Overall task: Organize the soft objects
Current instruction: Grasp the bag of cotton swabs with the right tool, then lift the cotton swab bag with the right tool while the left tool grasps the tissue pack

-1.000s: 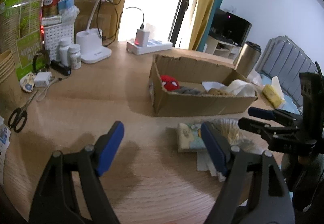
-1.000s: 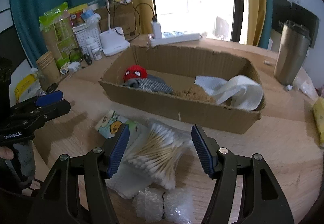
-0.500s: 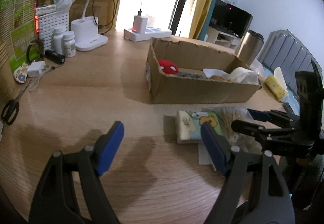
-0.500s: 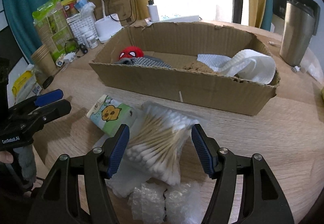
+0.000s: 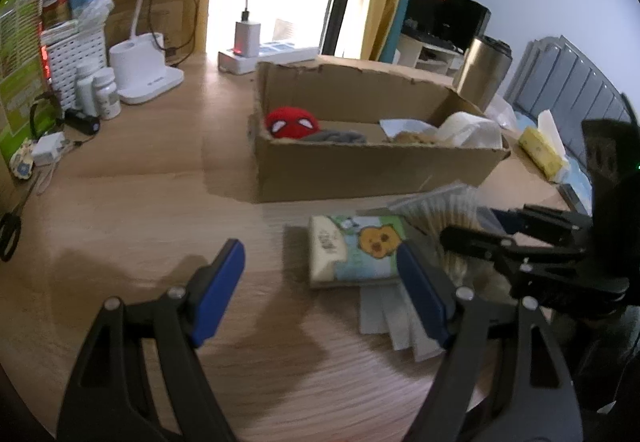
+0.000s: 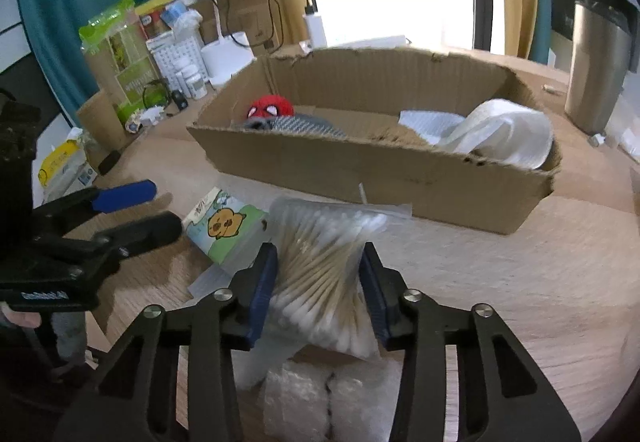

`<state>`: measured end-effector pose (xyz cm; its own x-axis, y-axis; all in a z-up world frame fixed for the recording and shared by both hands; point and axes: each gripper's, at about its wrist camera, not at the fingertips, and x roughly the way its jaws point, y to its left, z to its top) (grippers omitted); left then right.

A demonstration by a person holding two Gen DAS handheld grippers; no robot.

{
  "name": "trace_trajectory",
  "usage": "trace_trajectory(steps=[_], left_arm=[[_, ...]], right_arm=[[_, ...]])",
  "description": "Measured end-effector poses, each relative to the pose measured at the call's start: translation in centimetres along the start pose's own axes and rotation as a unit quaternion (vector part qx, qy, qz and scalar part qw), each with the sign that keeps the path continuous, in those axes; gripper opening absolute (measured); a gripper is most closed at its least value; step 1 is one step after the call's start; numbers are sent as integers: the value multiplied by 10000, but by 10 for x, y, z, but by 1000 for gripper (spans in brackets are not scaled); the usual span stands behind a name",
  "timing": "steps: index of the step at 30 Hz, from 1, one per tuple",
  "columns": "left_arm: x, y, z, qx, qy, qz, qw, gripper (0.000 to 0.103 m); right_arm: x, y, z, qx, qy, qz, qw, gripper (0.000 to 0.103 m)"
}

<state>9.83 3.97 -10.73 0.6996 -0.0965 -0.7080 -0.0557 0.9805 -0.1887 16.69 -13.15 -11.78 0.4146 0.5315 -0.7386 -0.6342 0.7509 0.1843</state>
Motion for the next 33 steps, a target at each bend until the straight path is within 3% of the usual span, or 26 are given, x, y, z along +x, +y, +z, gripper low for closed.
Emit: trace_trajectory(steps=[22, 24, 33], left_arm=[[46, -45, 6, 574, 496, 80, 9971, 78], [46, -44, 6, 560, 496, 45, 9972, 65], [35, -47, 7, 593, 377, -141, 9974, 65]], right_arm=[[-22, -48, -11, 365, -296, 21, 9989, 43], [-23, -49, -11, 360, -306, 9, 9989, 43], [-33, -45, -6, 283, -392, -108, 9988, 43]])
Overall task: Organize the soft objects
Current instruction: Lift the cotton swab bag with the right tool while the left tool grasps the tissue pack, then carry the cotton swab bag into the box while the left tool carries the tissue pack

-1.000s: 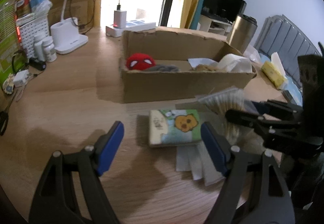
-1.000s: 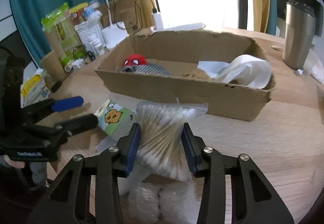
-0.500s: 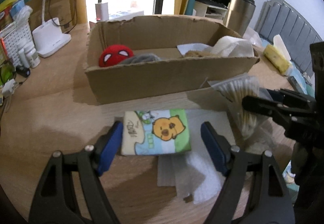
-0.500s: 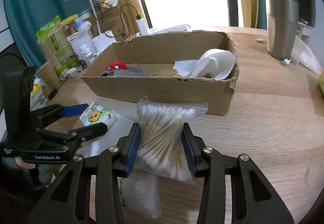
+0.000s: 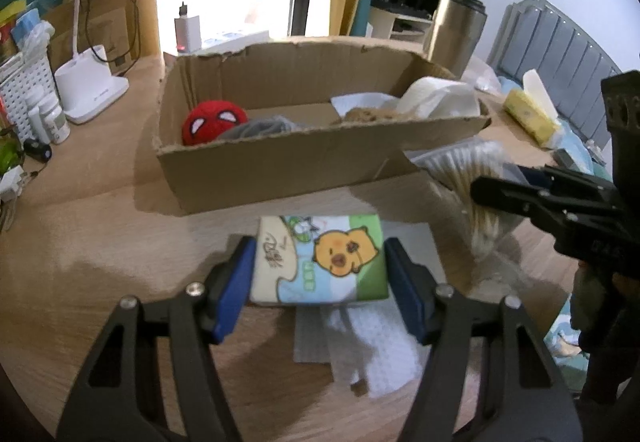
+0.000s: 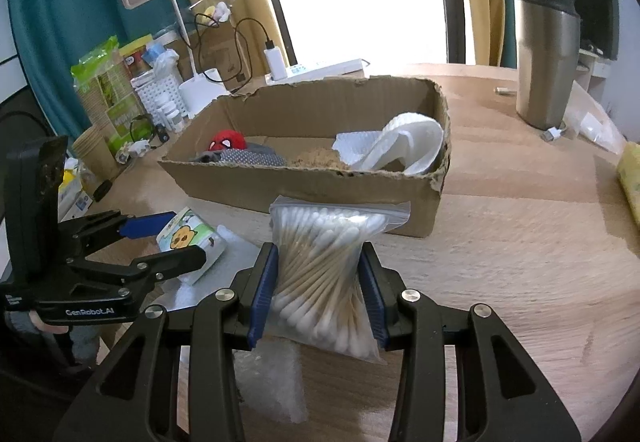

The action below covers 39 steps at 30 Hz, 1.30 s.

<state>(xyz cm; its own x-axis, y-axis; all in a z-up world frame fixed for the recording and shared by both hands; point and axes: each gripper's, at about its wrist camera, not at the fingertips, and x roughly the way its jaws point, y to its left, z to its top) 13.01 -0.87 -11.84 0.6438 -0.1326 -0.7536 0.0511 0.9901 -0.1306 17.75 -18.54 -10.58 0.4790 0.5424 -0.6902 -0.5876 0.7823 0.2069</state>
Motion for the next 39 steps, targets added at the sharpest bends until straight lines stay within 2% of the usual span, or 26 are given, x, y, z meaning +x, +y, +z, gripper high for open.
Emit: trace_trajectory(steps=[18, 27, 39], left_arm=[[-49, 1, 12, 0, -658, -230, 9976, 65], [-66, 4, 24, -18, -964, -276, 9950, 65], [-70, 6, 40, 25, -1141, -316, 9930, 65]], right_arm=[[-32, 28, 12, -332, -271, -97, 9990, 43], [-43, 30, 25, -416, -405, -224, 9981, 43], [-47, 21, 43, -438, -541, -306, 9971, 43]])
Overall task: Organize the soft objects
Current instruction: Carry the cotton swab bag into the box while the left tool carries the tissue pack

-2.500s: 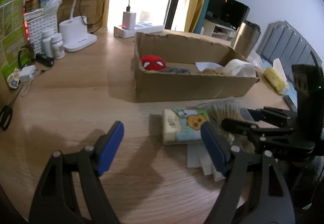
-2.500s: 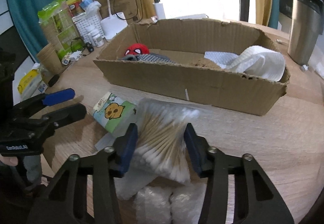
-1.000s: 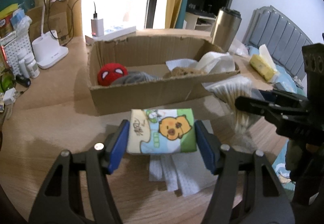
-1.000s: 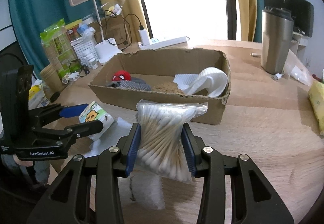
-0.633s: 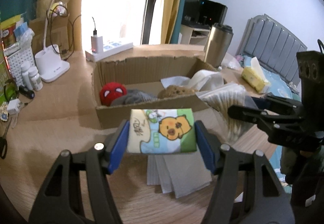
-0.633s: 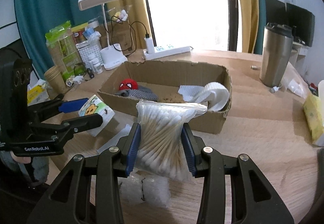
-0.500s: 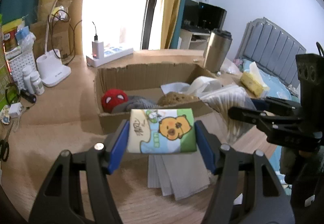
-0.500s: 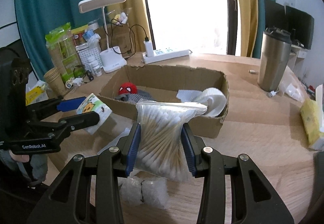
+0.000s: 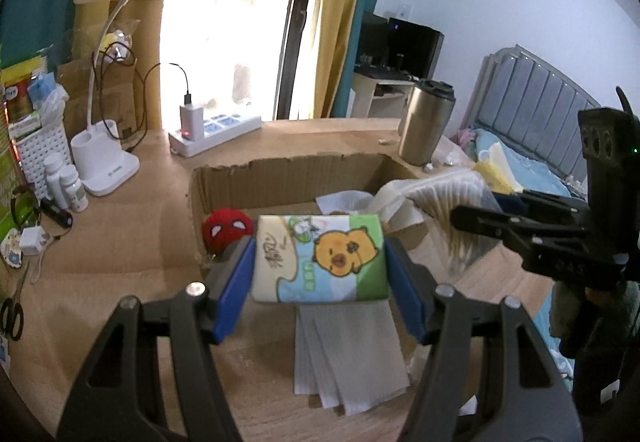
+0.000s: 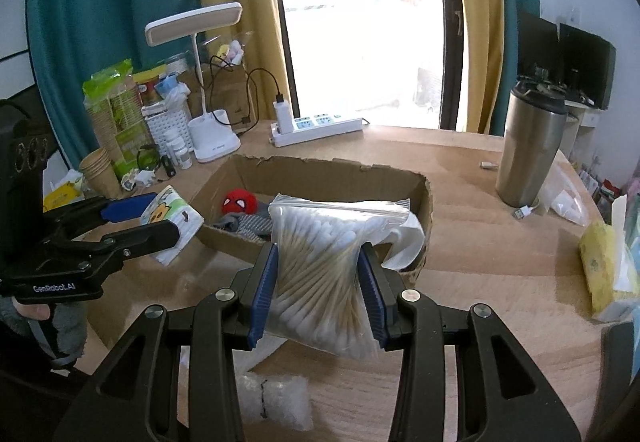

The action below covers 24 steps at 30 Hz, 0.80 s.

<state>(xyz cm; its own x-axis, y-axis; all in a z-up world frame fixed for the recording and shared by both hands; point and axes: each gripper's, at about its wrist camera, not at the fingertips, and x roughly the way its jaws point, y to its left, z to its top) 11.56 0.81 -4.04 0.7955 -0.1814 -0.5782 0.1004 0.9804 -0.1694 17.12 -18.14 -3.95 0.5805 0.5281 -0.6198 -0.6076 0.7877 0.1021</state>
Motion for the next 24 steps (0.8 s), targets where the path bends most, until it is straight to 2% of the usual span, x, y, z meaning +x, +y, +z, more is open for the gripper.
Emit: trace_trajectory(steps=[16, 24], left_arm=[[17, 0, 17, 33, -31, -19, 10000, 65], [37, 0, 27, 65, 56, -32, 10000, 66]], right_arm=[[15, -23, 15, 66, -26, -55, 10000, 43], [28, -39, 22, 149, -45, -83, 9998, 43]])
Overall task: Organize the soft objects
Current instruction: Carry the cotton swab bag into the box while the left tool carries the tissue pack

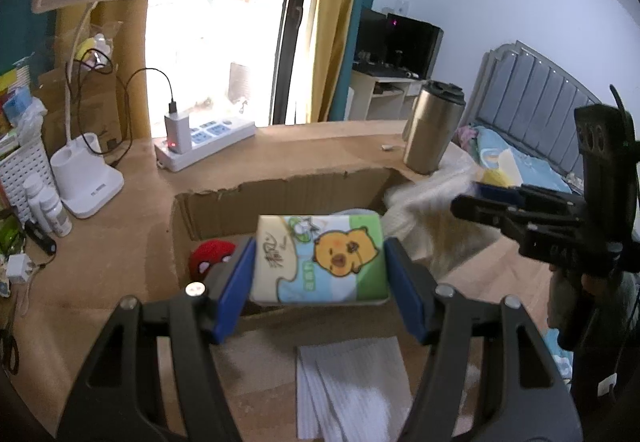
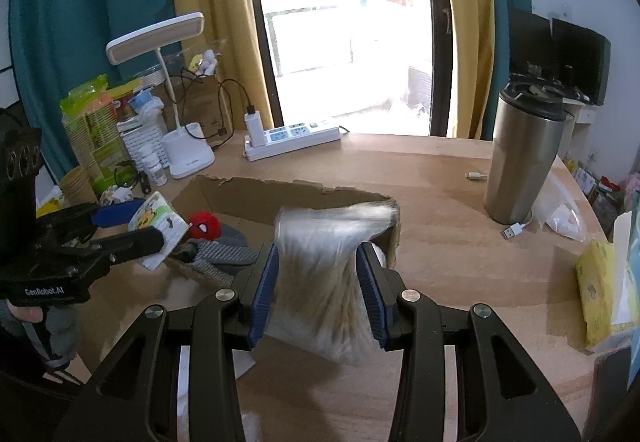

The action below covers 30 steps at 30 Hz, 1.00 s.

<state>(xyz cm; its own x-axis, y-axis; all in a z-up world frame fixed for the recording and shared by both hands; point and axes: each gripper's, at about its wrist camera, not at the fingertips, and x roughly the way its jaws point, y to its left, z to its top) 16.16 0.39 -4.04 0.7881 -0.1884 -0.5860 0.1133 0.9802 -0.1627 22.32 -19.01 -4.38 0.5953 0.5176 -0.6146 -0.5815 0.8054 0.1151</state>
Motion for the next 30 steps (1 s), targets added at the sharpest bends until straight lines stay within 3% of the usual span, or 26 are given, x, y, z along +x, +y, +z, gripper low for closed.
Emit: trace_trajectory(steps=[15, 19, 21, 23, 30], left_arm=[[43, 3, 12, -24, 238, -6, 9997, 66], [51, 4, 13, -44, 295, -9, 9996, 66], [53, 5, 14, -55, 296, -5, 9995, 66], [54, 6, 14, -80, 308, -4, 9995, 66], [54, 8, 10, -135, 323, -70, 9994, 65]], right_arm=[[35, -24, 0, 111, 196, 42, 9997, 43], [30, -31, -1, 167, 3, 27, 9999, 43], [25, -34, -2, 192, -93, 45, 9998, 47], [20, -35, -3, 175, -107, 27, 9998, 58], [13, -21, -13, -27, 74, 58, 10000, 66]])
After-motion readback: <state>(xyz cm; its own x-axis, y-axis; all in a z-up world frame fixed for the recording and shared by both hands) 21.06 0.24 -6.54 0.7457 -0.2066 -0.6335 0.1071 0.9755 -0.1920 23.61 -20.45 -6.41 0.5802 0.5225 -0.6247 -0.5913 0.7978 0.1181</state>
